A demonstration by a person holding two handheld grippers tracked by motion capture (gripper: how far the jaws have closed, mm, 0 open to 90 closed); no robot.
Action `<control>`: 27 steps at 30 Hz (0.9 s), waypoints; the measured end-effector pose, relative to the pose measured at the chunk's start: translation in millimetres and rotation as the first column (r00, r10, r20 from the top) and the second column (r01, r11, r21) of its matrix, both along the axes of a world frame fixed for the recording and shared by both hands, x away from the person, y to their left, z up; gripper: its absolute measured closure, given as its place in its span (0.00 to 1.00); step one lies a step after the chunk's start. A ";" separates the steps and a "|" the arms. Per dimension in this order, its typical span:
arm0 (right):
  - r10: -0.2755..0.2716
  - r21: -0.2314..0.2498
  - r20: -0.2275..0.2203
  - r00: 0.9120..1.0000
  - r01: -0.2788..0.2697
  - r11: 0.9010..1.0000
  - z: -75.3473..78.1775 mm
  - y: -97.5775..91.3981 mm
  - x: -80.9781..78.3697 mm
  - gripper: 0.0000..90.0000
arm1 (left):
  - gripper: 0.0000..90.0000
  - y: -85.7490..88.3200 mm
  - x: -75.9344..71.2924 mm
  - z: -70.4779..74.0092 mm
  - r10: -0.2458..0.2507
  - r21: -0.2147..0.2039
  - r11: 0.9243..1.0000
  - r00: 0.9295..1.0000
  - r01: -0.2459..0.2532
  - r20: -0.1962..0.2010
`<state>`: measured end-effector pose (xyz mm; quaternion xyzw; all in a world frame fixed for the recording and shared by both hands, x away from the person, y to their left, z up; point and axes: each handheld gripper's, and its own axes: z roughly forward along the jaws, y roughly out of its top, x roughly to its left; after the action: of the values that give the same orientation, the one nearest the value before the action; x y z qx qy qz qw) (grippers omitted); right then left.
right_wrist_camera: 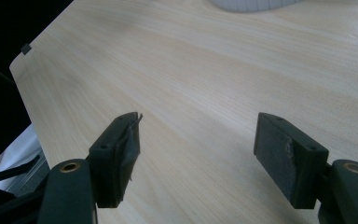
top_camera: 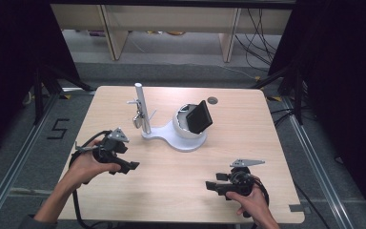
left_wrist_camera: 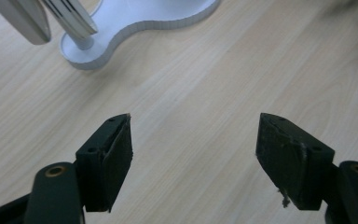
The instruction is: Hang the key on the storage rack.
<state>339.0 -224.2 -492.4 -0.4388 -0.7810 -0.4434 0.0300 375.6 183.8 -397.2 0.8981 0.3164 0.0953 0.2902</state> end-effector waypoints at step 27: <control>0.024 -0.012 0.026 0.999 -0.024 1.000 -0.6 6.3 -0.3 0.36 | 0.26 -18.0 -25.4 -67.2 -0.026 -0.008 1.000 0.999 0.026 0.032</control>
<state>338.7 -217.9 -493.0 -0.4237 -0.7891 -0.4442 0.0226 350.2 165.9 -464.4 0.8994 0.3003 0.1045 0.3001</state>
